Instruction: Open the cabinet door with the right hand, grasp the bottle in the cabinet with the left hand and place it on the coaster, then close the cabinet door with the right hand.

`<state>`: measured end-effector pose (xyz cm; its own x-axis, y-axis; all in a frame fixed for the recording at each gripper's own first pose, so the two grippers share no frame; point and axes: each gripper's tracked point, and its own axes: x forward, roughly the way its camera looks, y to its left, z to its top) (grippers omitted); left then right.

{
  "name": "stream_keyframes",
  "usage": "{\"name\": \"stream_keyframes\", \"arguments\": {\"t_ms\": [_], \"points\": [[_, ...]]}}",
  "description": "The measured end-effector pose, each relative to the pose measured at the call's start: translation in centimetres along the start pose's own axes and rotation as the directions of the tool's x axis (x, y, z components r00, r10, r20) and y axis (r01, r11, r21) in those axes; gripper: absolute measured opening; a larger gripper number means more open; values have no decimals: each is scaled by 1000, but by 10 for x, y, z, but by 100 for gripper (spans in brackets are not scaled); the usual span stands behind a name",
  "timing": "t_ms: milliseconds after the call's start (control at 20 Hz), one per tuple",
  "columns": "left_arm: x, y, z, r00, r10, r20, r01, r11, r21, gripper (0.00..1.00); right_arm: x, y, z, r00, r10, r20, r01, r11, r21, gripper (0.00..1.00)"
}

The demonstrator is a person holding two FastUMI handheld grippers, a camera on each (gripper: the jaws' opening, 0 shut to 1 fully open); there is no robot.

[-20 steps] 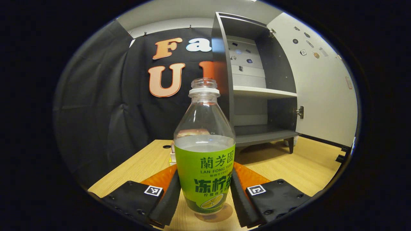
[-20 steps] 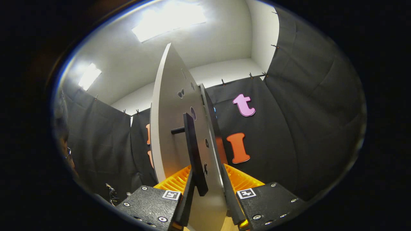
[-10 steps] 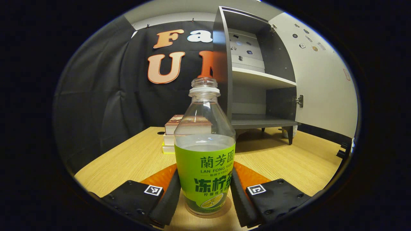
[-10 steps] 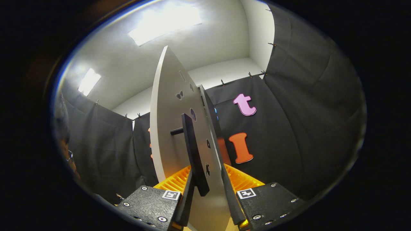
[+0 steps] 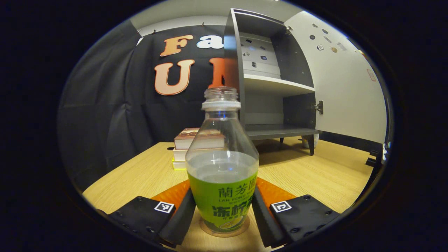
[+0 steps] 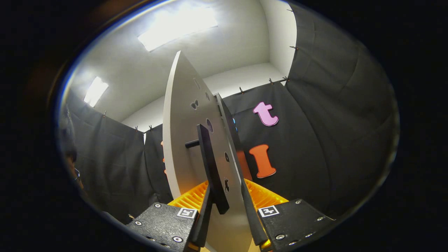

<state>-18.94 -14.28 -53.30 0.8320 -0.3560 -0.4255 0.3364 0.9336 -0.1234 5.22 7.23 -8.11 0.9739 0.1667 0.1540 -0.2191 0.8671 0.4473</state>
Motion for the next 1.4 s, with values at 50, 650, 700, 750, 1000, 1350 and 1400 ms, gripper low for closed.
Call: {"name": "stream_keyframes", "arguments": {"t_ms": [50,650,700,750,1000,1350,1400], "points": [[-2,0,4,1000,2,6,-2,1000,2,86,0,0,0,1000,0,-1,0,1000,-2,49],[-45,-1,90,999,11,48,-13,998,57,93,1,-4,4,999,-15,-49,13,999,-45,63],[-48,1,101,998,16,61,-20,998,56,92,1,-4,5,998,-10,-56,8,999,-43,57],[-51,6,109,997,22,69,-26,999,44,93,0,-4,8,998,-3,-62,1,999,-39,59],[-59,23,155,995,21,97,-17,999,-35,93,-10,-15,38,999,8,-34,-9,1000,-18,59],[-55,53,197,990,79,119,-76,997,-27,92,-3,-29,14,984,-31,-176,23,999,-47,59],[-54,56,202,989,91,119,-89,996,-18,92,-2,-29,14,983,-40,-179,32,998,-48,59]]}}
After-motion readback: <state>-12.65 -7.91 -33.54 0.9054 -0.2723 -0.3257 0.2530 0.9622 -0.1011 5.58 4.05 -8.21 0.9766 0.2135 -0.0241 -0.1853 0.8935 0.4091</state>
